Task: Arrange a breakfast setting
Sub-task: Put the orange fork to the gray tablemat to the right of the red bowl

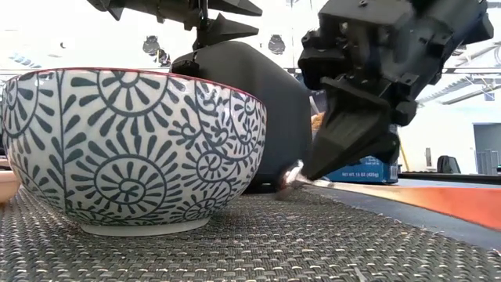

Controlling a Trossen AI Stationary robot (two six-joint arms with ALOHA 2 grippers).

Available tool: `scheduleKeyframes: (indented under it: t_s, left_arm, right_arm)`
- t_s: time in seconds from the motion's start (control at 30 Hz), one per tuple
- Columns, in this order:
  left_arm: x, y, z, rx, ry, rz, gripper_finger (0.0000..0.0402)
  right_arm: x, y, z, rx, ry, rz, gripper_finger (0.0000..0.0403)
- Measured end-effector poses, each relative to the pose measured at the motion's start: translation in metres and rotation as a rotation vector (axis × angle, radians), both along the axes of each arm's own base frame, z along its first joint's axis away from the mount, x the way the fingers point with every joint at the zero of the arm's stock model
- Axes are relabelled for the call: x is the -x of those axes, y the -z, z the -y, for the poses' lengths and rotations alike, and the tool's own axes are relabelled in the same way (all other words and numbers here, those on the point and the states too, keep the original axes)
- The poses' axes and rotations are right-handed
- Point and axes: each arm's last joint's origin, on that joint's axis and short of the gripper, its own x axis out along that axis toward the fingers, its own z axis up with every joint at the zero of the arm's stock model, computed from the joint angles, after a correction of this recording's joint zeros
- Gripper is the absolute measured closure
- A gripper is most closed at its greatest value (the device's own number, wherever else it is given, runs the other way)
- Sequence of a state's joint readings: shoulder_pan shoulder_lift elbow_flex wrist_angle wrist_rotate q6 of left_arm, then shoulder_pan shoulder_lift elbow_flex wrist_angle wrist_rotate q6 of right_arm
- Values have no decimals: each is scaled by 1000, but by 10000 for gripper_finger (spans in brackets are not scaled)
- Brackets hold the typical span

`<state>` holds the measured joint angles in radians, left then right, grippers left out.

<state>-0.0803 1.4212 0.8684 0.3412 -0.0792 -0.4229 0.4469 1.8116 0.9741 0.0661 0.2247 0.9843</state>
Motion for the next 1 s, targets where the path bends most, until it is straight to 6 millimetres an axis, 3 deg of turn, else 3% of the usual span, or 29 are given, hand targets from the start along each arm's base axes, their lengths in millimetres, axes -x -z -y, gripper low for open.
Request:
scheduleKeyframes:
  t_s: [0.3, 0.57, 0.73, 1.0]
  left_arm:
    - [0, 0, 0, 0, 0, 0, 259]
    - [0, 0, 0, 0, 0, 0, 259]
    - [0, 0, 0, 0, 0, 0, 259]
    - [0, 0, 0, 0, 0, 0, 259]
  right_arm:
    - [17, -18, 4, 8, 0, -90, 402]
    - [16, -23, 1, -51, -34, -70, 395]
    - [16, -23, 0, -112, -85, -99, 360]
    - [16, -22, 0, -116, -83, -101, 268]
